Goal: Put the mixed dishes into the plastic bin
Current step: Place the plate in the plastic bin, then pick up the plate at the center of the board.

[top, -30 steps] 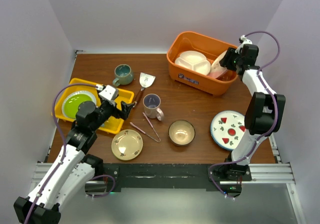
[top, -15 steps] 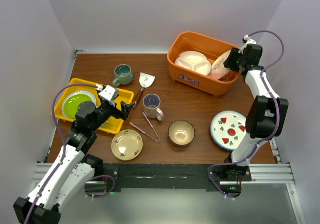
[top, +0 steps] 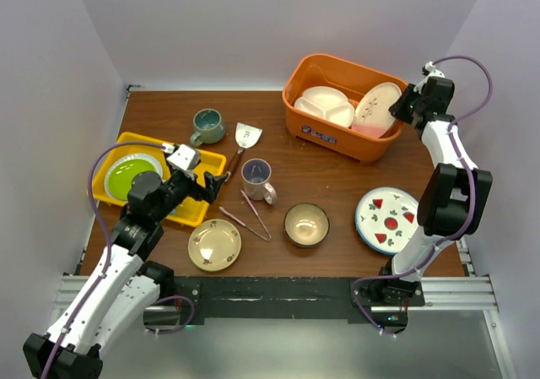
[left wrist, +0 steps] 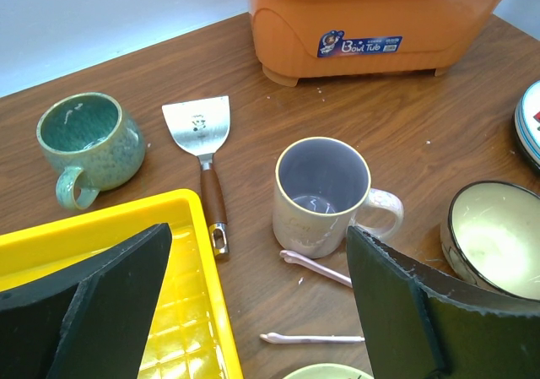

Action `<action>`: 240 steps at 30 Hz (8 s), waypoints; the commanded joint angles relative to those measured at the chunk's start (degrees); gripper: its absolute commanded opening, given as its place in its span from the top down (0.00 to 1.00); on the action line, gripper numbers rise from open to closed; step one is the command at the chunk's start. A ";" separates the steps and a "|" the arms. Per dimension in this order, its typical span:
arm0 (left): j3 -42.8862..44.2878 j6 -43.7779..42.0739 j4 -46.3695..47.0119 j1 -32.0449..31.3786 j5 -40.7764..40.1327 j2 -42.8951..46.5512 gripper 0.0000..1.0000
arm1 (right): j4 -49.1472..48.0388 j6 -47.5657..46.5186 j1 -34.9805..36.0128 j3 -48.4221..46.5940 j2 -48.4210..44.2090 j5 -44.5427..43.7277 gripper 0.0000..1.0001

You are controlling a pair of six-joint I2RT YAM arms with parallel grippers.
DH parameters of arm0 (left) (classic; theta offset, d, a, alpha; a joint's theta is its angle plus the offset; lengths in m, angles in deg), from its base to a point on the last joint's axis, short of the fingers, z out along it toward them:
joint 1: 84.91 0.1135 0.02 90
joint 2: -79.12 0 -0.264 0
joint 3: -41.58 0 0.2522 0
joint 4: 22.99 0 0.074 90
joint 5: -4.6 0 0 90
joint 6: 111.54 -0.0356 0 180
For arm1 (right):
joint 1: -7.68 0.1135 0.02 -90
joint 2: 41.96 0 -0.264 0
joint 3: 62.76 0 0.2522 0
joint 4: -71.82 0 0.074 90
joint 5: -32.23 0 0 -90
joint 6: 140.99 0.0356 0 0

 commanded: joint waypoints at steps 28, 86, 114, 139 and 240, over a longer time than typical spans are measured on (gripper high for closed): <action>-0.54 -0.11 3.08 -0.01 1.11 -0.78 0.10 | 1.90 3.20 -0.71 -6.89 7.34 12.03 0.90; -0.45 -0.20 3.26 -0.01 2.07 0.98 0.09 | 8.68 -7.37 0.61 -7.52 1.63 0.06 0.59; -0.45 -0.46 2.91 -0.01 0.84 1.16 0.09 | 2.44 4.33 -0.27 -3.04 2.68 12.90 0.90; -0.71 -0.46 3.08 -0.01 1.02 0.81 0.09 | -12.05 14.87 -2.73 2.23 0.31 25.82 1.00; 15.27 19.58 -0.78 -12.38 6.93 -10.78 0.10 | 28.79 -39.16 5.26 9.34 -32.29 32.67 0.24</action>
